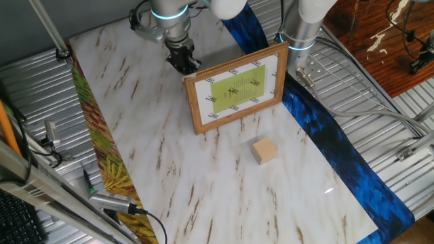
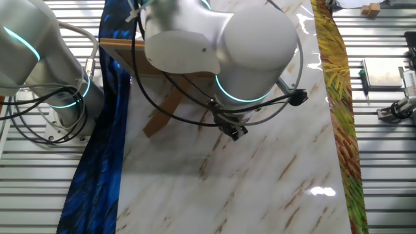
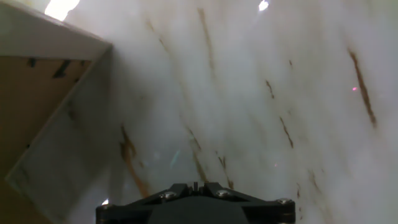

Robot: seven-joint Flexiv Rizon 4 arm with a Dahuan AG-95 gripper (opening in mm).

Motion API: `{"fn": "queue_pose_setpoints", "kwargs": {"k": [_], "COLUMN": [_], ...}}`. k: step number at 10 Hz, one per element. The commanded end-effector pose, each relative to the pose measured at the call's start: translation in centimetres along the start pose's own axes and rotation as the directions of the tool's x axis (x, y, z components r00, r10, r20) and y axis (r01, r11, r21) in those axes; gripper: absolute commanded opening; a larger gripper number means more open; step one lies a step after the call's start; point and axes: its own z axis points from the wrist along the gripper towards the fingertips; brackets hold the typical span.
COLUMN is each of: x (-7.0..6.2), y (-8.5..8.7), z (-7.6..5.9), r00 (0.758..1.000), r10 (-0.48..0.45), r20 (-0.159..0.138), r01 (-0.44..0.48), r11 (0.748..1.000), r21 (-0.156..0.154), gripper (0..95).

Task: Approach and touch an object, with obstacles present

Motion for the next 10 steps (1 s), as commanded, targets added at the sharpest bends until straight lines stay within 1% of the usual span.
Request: {"fn": "queue_pose_setpoints", "kwargs": {"k": [1, 2, 3, 4, 5, 7, 8, 10], "x": [0.1, 0.1, 0.7, 1.7, 3.2, 5.8, 6.7, 7.4], "y": [0.1, 0.1, 0.1, 0.3, 0.7, 1.2, 1.5, 1.0], "z": [-0.2, -0.2, 0.1, 0.5, 1.1, 2.0, 2.3, 2.5], "r00": [1.0, 1.0, 1.0, 1.0, 0.999, 0.999, 0.999, 0.998], "r10": [0.027, 0.026, 0.021, 0.021, 0.029, 0.04, 0.041, 0.044], "r20": [0.001, 0.007, 0.013, 0.016, 0.019, 0.024, 0.028, 0.033], "r01": [-0.027, -0.026, -0.021, -0.021, -0.029, -0.04, -0.041, -0.044], "r11": [1.0, 1.0, 1.0, 1.0, 1.0, 0.999, 0.999, 0.999], "r21": [0.002, 0.002, 0.001, 0.002, 0.005, 0.007, 0.008, 0.008], "gripper": [0.0, 0.0, 0.0, 0.0, 0.0, 0.0, 0.0, 0.0]}}
